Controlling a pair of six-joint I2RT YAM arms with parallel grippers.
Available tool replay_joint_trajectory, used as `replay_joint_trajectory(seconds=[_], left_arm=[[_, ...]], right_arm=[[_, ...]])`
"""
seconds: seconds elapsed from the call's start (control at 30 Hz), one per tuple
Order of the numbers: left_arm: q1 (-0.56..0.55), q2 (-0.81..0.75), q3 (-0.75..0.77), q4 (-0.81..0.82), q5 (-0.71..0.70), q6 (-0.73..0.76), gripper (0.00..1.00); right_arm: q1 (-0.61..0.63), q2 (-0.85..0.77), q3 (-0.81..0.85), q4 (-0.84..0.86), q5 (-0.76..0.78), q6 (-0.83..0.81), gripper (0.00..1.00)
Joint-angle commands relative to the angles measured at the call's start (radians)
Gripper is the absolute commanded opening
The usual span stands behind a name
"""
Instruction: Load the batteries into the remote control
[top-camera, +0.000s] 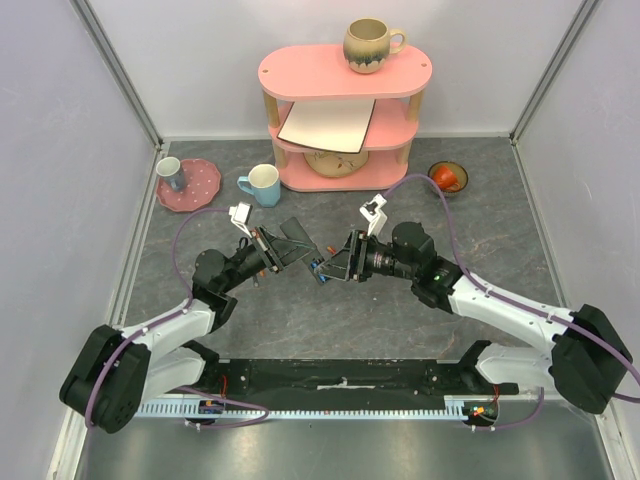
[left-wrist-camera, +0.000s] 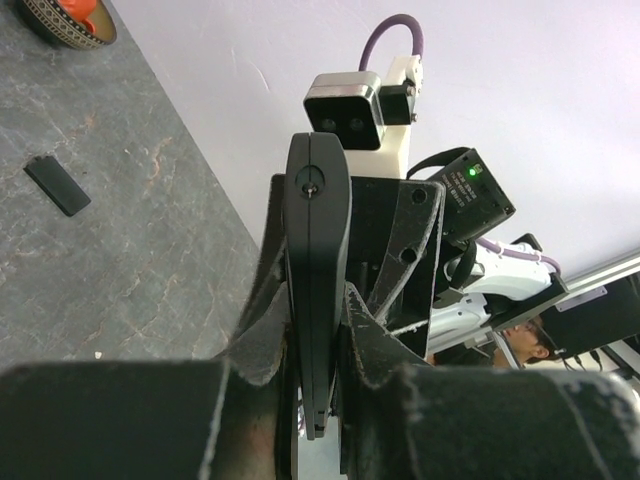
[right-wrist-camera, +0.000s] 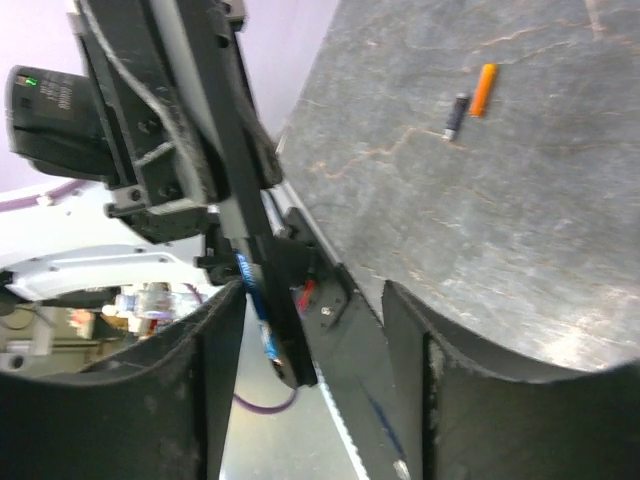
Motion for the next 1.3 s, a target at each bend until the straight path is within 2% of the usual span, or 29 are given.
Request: replay_joint_trajectory(seconds=[0.0,0.07,0.27,0.37,0.4,0.53,0.57,0.63,0.8,1.0,1.27], left_arm=[[-0.004,-0.016,0.030,0.064,-0.008,-0.010,0.02],[-0.004,-0.024,0.019,0.058,-0.014,-0.001,0.02],[0.002,-0.060,-0.002,0.013,-0.007,0.033,0.02],[0.013,-0.120,-0.034,-0.046,-0.001,0.062,0.02],[0.018,-0.138,-0.043,-0.074,-0.002,0.071,0.02],[0.019,-0.263,-0.097,-0.244,-0.005,0.127,0.02],[0.019,-0.324,-0.105,-0.333,-0.005,0.137,0.02],[0.019,-0.387,-0.131,-0.417,-0.011,0.160,0.02],[0.019,-0.630,-0.185,-0.641,-0.037,0.174,0.02],[0.019,-0.789,-0.209,-0.752,-0.064,0.176,0.02],[0.019,-0.807,-0.202,-0.786,-0.036,0.185,0.02]], right_arm=[[-0.006,-0.030,0.051,-0.099,0.036,-0.030,0.70],[-0.020,-0.053,0.074,-0.121,0.040,-0.034,0.77],[-0.124,-0.145,0.157,-0.263,0.031,-0.120,0.86],[-0.198,-0.162,0.183,-0.397,0.098,-0.239,0.86],[-0.202,-0.153,0.189,-0.479,0.207,-0.276,0.85],[-0.202,0.007,0.203,-0.589,0.391,-0.424,0.75],[-0.201,0.035,0.197,-0.592,0.421,-0.453,0.73],[-0.202,0.100,0.189,-0.571,0.499,-0.465,0.71],[-0.198,0.239,0.223,-0.509,0.565,-0.533,0.70],[-0.198,0.472,0.365,-0.501,0.597,-0.579,0.63],[-0.196,0.631,0.511,-0.498,0.614,-0.608,0.57]])
